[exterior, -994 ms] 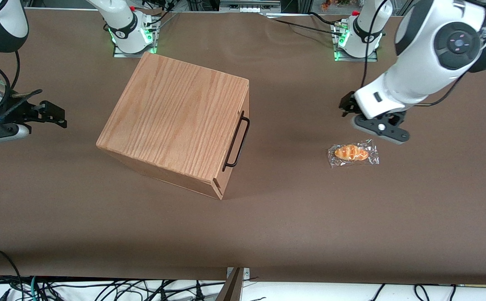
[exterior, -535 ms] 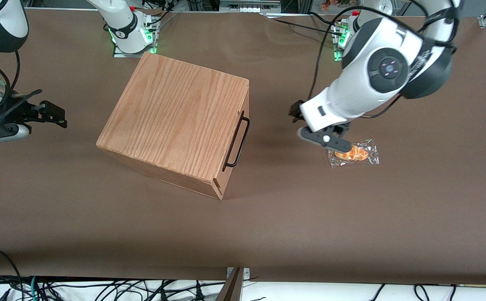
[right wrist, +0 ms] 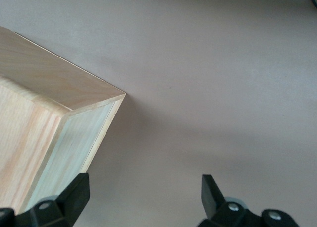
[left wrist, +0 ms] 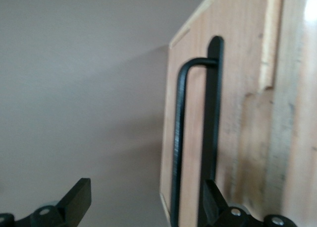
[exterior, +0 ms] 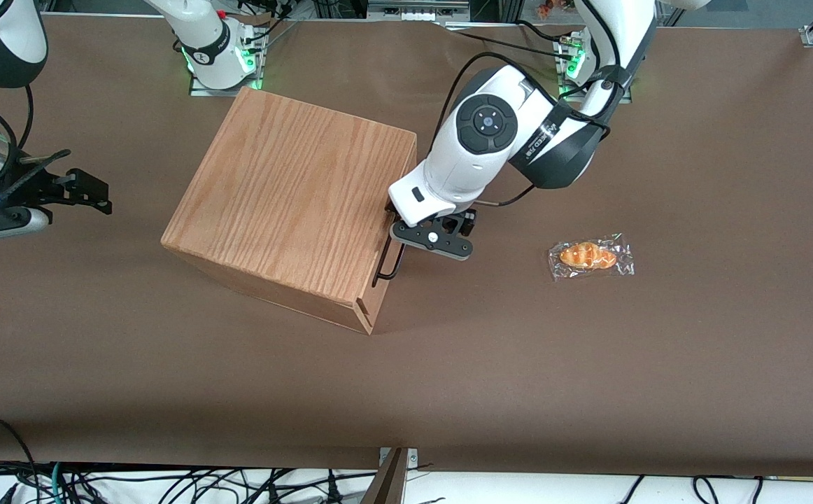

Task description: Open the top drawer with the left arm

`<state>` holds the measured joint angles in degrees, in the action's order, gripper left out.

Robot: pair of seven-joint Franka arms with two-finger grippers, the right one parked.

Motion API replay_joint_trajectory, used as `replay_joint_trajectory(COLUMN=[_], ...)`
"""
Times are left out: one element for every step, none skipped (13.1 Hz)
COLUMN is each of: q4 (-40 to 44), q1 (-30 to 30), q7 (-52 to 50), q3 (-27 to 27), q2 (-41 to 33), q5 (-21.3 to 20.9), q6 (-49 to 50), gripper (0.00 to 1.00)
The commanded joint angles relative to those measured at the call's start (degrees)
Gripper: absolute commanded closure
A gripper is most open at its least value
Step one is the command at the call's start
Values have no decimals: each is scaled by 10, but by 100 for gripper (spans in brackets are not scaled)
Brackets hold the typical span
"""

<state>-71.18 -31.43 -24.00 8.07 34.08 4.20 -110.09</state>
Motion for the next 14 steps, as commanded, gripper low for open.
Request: replay_joint_trajectory(q4=[22,22,22,22,21,21,21,21,21,21,21,20,20,21], q1=[-6,-7,-7,-8,-8,-7,-7,-7,-7,-7,-7,-7,-6,-6], q7=[-11,-11,-11,-12,-11,-11,-9,-8,-7,-7,-7,-7,-6,-6], q3=[-1,-1,-1,-1,-1,0,-1,-1,-1,0,0,0,0,0], q2=[16,16,16,16,16,16,17,19,20,24,25,25,25,25], q5=[-32,-32,-32,-32,-32,-32,-32,-33,-32,-31,-32,-33,-32,-32], q6=[-1,-1,-2,-1,-2,-2,-2,-2,-3,-4,-4,-4,-4,-4], gripper=[0,0,0,0,0,0,0,0,0,0,0,0,0,0])
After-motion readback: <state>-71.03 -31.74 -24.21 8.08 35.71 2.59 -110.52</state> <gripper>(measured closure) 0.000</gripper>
